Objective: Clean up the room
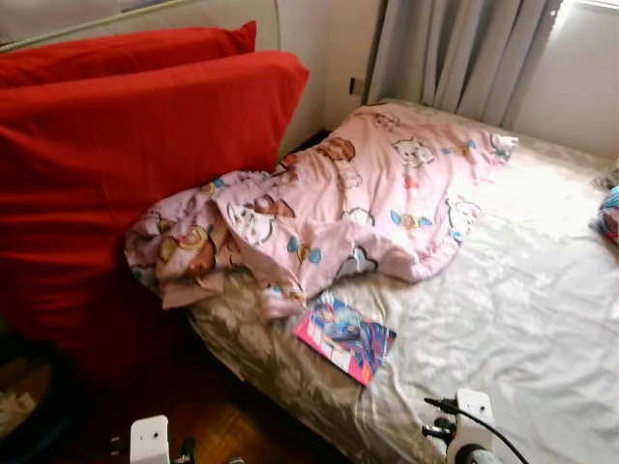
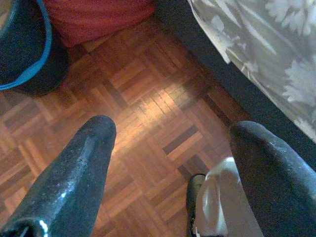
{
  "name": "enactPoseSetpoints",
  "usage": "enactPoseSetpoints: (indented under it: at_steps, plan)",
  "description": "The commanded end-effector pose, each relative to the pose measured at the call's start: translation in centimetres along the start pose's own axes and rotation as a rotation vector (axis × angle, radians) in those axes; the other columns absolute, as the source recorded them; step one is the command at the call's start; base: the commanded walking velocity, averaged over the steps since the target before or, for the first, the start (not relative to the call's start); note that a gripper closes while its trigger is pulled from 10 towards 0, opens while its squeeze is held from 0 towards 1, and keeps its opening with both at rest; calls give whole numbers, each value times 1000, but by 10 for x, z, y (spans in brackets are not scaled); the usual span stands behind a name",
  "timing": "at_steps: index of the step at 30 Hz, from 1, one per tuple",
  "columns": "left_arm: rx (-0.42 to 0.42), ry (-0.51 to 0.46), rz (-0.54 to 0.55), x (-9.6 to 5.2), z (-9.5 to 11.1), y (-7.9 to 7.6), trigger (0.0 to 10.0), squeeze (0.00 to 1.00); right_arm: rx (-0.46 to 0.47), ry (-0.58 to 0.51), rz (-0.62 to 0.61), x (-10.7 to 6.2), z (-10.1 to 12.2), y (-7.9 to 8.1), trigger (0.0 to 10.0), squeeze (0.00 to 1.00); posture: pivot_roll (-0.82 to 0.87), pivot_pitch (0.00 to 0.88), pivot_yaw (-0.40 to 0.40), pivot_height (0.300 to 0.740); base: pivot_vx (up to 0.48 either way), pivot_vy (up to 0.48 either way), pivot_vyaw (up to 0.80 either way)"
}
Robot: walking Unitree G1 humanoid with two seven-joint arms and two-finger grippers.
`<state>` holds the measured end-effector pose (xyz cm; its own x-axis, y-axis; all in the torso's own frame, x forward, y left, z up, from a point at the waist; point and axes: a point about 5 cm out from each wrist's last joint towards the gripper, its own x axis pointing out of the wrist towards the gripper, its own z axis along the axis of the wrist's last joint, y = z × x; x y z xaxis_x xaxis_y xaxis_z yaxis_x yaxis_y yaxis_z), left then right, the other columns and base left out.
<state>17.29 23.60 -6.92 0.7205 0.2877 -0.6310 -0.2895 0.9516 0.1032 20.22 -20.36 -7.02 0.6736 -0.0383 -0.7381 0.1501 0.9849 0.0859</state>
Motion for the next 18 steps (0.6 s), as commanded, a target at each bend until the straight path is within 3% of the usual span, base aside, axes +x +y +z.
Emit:
enactPoseSetpoints:
  at_steps: [1, 18]
  plan:
    - [-9, 31, 13, -2, -7, 3, 10000, 0, -13, 12, 5, 0, -1, -1, 10000, 0, 43, 0, -60, 740, 0, 0, 0]
    - [-21, 129, 14, -4, -20, 10, 10000, 0, -52, 32, 13, 0, -1, 0, 10000, 0, 45, 0, -54, 740, 0, 0, 0]
